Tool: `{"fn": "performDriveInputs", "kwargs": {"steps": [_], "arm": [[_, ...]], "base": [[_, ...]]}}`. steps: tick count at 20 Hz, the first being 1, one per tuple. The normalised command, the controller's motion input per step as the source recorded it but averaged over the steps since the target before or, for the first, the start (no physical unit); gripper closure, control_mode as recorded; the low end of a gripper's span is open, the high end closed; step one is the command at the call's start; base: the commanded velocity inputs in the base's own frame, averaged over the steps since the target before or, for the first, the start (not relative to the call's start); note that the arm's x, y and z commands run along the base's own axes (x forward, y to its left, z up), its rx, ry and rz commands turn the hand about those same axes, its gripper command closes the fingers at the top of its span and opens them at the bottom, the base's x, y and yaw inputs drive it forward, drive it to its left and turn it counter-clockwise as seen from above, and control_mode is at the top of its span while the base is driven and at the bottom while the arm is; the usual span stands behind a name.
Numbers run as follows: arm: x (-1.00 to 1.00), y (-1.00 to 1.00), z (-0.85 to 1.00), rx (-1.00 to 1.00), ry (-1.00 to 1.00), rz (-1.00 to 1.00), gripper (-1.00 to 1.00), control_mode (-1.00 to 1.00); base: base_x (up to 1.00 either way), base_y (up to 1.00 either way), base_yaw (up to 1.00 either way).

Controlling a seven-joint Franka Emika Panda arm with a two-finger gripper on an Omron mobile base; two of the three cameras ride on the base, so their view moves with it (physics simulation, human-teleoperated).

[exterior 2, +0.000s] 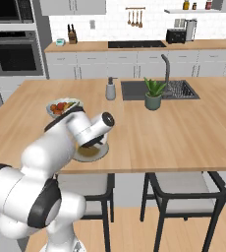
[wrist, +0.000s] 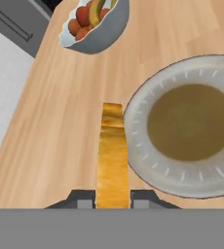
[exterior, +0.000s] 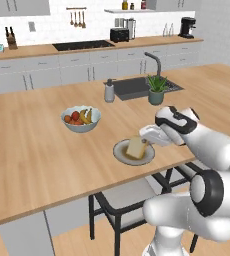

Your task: Start the toaster. Once the lever pops up, take the bread to the plate on the dining counter.

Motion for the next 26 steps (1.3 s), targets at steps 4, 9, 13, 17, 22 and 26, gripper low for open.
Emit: {"fn": "performDriveInputs", "kwargs": {"steps": [4, 9, 13, 17, 22, 26], "arm": [[0.59, 0.02, -0.34, 0.0, 0.0, 0.0, 1.0, -1.0], [0.42, 0.0, -0.17, 0.0, 0.0, 0.0, 1.0, -1.0], [0.07, 0.0, -0.17, -0.01, 0.0, 0.01, 1.0, -1.0], [0.15, 0.0, -0.32, -0.05, 0.01, 0.0, 1.0, -1.0], [0.29, 0.0, -0.04, 0.0, 0.0, 0.0, 1.0, -1.0], [0.05, 0.0, -0.08, -0.01, 0.0, 0.0, -1.0, -1.0]], "base": [[0.0, 0.0, 0.0], [0.0, 0.0, 0.0], [0.0, 0.0, 0.0], [0.0, 0.0, 0.0], [0.0, 0.0, 0.0], [0.0, 0.0, 0.0]]}}
